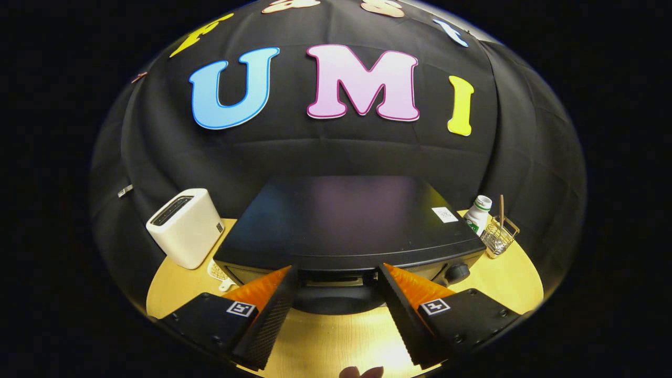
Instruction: Open the toaster oven, put the food inside, and close the toaster oven door.
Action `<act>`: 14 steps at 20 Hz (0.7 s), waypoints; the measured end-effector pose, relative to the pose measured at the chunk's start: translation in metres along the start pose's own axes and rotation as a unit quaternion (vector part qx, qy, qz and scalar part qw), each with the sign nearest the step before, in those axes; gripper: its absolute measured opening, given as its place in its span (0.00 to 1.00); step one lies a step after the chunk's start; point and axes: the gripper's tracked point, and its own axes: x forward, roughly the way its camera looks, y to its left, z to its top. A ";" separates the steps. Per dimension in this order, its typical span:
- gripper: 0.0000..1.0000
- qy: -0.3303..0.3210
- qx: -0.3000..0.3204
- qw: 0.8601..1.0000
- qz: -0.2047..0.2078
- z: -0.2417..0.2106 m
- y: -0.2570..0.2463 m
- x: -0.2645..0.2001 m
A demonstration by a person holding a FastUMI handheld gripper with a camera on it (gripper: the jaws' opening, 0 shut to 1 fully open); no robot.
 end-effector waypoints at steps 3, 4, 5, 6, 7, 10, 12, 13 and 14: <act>0.98 0.004 0.000 1.000 -0.003 -0.004 -0.001 -0.004; 0.99 0.005 -0.003 1.000 -0.002 -0.006 0.000 -0.006; 0.99 0.006 -0.008 1.000 -0.001 -0.009 -0.001 -0.008; 0.99 0.005 -0.009 1.000 0.001 -0.012 -0.002 -0.013; 0.99 0.008 -0.004 1.000 0.002 -0.018 -0.003 -0.019; 0.98 0.012 0.002 1.000 0.003 -0.040 -0.005 -0.039; 0.99 0.024 0.010 1.000 0.003 -0.061 -0.007 -0.050; 0.98 0.034 0.015 0.999 0.002 -0.073 -0.008 -0.056; 0.98 0.045 0.018 0.999 0.001 -0.085 -0.008 -0.061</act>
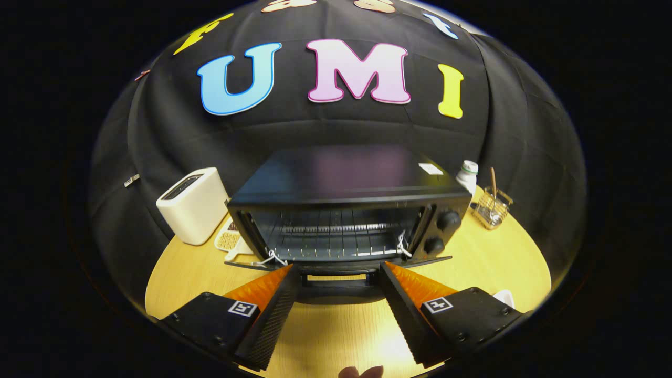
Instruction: Open the toaster oven, put the food inside, and close the toaster oven door.
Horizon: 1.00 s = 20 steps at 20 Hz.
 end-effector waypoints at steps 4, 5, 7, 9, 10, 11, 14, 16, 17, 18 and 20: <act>0.98 0.032 -0.013 0.999 -0.003 -0.041 -0.003 -0.007; 0.98 0.043 -0.016 0.999 -0.004 -0.050 -0.004 -0.007; 0.98 0.065 -0.021 0.998 -0.006 -0.067 -0.007 -0.006; 0.98 0.095 -0.031 0.995 -0.004 -0.086 -0.008 -0.007; 0.98 0.107 -0.037 0.994 -0.003 -0.093 -0.010 -0.010; 0.98 0.112 -0.037 0.993 -0.002 -0.098 -0.012 -0.013; 0.97 0.122 -0.015 0.992 0.005 -0.104 -0.016 -0.020; 0.97 0.134 0.001 0.991 0.022 -0.105 -0.016 -0.030; 0.98 0.137 0.009 0.990 0.038 -0.102 -0.016 -0.035; 0.99 0.141 0.015 0.988 0.054 -0.098 -0.016 -0.043; 0.99 0.150 0.021 0.985 0.078 -0.090 -0.025 -0.059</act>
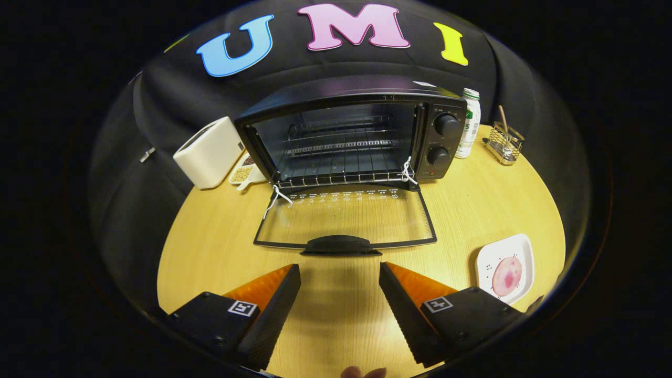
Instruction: Open the toaster oven, put the food inside, and close the toaster oven door.
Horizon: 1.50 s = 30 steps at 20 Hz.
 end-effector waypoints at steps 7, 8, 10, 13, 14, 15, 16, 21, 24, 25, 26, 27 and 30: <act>0.99 0.057 0.000 0.998 0.010 0.012 -0.085 -0.067; 0.99 0.072 -0.007 0.997 0.005 0.008 -0.102 -0.074; 0.99 0.102 -0.015 0.995 -0.003 -0.002 -0.140 -0.084; 0.99 0.130 -0.026 0.991 -0.021 -0.010 -0.197 -0.090; 0.99 0.142 -0.022 0.989 -0.022 -0.013 -0.214 -0.092; 0.99 0.154 -0.014 0.988 -0.020 -0.016 -0.228 -0.091; 0.99 0.164 -0.004 0.986 -0.022 -0.018 -0.243 -0.088; 0.98 0.217 0.027 0.975 -0.044 -0.035 -0.311 -0.058; 0.98 0.242 0.027 0.969 -0.036 -0.048 -0.332 -0.039; 0.90 0.252 0.030 0.967 -0.034 -0.052 -0.336 -0.032; 0.88 0.259 0.031 0.965 -0.032 -0.055 -0.338 -0.028; 0.88 0.265 0.029 0.963 -0.031 -0.058 -0.341 -0.024; 0.65 0.282 0.025 0.958 -0.032 -0.066 -0.348 -0.011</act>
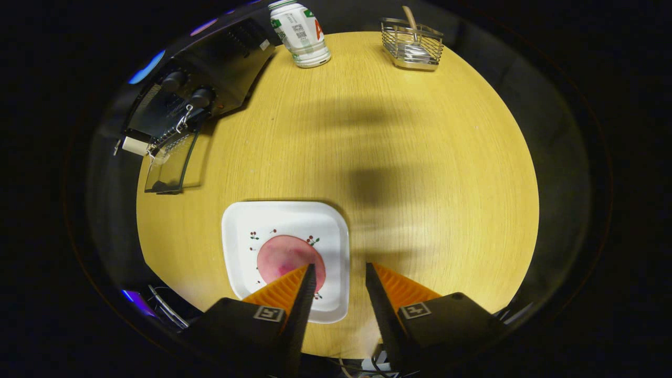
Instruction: Open the toaster oven, put the food inside, and close the toaster oven door.
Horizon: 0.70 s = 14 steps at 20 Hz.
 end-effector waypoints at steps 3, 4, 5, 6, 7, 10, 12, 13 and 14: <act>0.24 0.002 0.007 1.000 0.000 0.004 -0.003 0.005; 0.16 0.003 0.003 1.000 0.006 0.003 -0.002 0.006; 0.13 0.001 -0.006 1.000 0.015 0.003 -0.001 0.009; 0.08 0.004 -0.007 1.000 0.023 0.003 -0.001 0.005; 0.08 0.006 -0.001 0.999 0.033 0.004 -0.003 0.004; 0.05 0.011 0.030 0.997 0.063 0.002 -0.002 0.005; 0.05 0.009 0.062 0.993 0.095 -0.001 0.000 0.001; 0.05 0.002 0.084 0.990 0.113 -0.001 0.002 -0.003; 0.05 -0.004 0.103 0.987 0.126 -0.001 0.003 -0.006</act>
